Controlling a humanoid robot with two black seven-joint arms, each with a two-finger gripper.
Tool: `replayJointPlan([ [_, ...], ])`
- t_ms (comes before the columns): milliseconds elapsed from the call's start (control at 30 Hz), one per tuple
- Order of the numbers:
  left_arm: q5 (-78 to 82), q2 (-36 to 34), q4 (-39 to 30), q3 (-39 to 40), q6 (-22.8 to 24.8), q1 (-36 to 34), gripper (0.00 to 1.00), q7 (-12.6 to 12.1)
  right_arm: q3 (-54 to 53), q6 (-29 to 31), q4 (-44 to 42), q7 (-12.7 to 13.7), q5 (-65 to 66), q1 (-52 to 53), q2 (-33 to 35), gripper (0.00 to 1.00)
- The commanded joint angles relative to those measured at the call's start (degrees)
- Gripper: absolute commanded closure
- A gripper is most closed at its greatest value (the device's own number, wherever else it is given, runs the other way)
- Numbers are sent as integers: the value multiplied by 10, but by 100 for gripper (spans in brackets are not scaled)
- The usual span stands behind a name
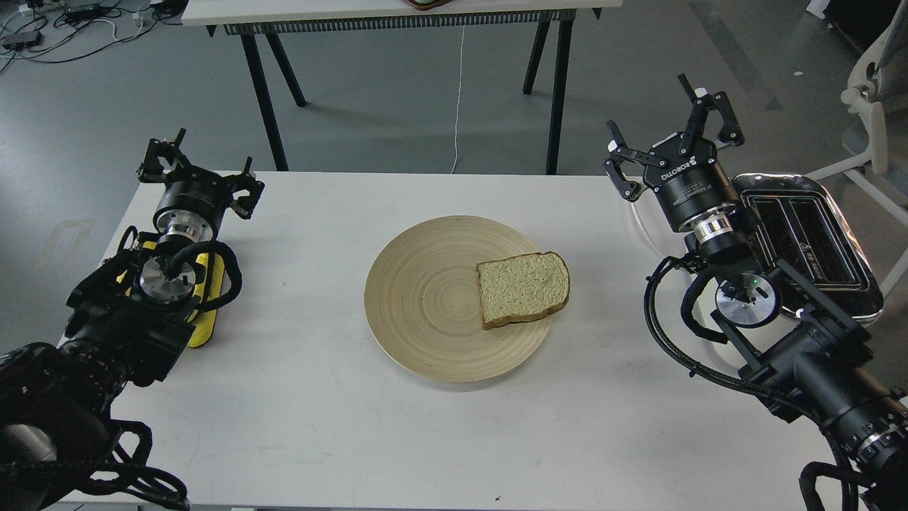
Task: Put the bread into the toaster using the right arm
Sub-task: 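Lower the white toaster onto the table with the right gripper and release it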
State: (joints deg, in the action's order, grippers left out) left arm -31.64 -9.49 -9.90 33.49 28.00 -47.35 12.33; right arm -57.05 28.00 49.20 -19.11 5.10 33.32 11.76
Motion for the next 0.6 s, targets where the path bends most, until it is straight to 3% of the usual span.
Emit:
replayJointPlan([
  [0, 0, 1, 0, 0, 0, 0, 0, 2, 0, 0, 0, 0, 0, 0, -1, 1],
  [333, 0, 0, 0, -1, 0, 0, 0, -1, 7, 0, -2, 1, 5, 10, 3, 1],
  [500, 1, 0, -1, -1, 0, 0, 0, -1, 21, 0, 7, 11, 34, 52, 34, 1],
  [567, 0, 0, -1, -1, 0, 0, 0, 0, 46, -28, 8, 15, 94, 91, 59, 1],
])
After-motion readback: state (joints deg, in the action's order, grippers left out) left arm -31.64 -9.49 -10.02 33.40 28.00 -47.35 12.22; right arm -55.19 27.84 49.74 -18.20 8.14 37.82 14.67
